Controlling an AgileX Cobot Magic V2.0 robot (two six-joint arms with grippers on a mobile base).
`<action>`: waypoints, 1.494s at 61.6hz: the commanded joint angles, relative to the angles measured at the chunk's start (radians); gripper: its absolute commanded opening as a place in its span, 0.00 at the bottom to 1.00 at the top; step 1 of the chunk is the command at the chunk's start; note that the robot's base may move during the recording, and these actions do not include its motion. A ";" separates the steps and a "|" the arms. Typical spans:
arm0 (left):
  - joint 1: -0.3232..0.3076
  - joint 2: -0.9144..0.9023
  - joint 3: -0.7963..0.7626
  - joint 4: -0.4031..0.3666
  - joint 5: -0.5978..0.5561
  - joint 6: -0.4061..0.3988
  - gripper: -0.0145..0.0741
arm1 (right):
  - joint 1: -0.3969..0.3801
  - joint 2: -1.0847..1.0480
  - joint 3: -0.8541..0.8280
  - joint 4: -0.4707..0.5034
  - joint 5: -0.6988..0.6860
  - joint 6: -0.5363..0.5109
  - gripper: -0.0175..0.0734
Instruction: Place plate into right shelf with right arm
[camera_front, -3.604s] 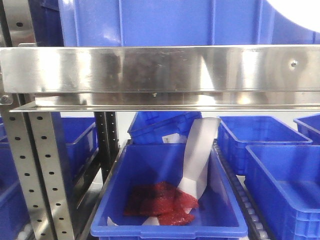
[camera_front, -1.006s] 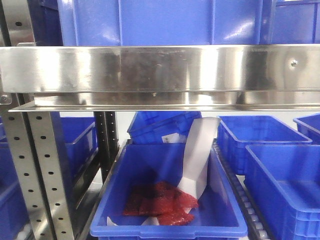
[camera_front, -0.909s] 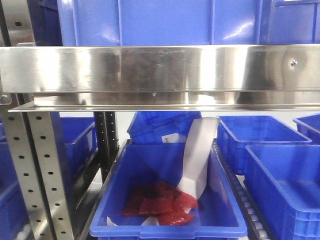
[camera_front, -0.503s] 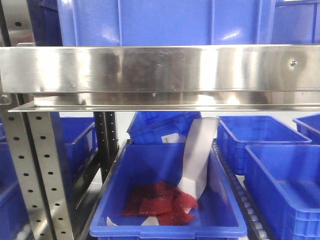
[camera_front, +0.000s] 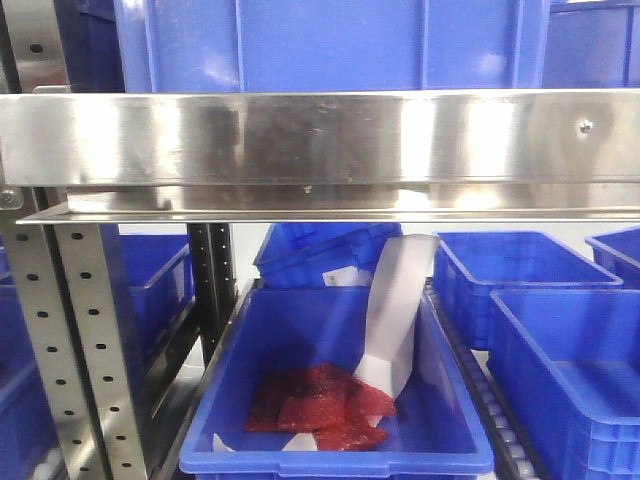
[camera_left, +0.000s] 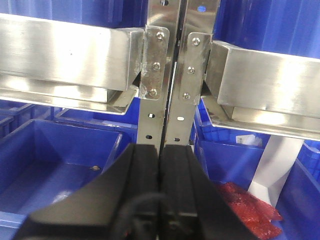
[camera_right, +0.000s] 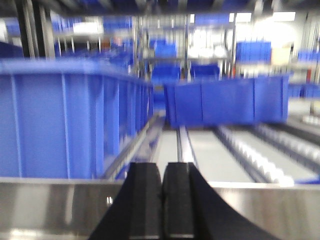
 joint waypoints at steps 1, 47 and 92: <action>-0.002 -0.010 0.010 -0.008 -0.090 -0.007 0.02 | -0.007 -0.038 -0.023 -0.009 -0.084 -0.002 0.25; -0.002 -0.010 0.010 -0.008 -0.090 -0.007 0.02 | -0.007 -0.049 0.015 0.019 -0.022 -0.002 0.25; -0.002 -0.010 0.010 -0.008 -0.090 -0.007 0.02 | -0.007 -0.163 0.190 -0.001 -0.047 -0.002 0.25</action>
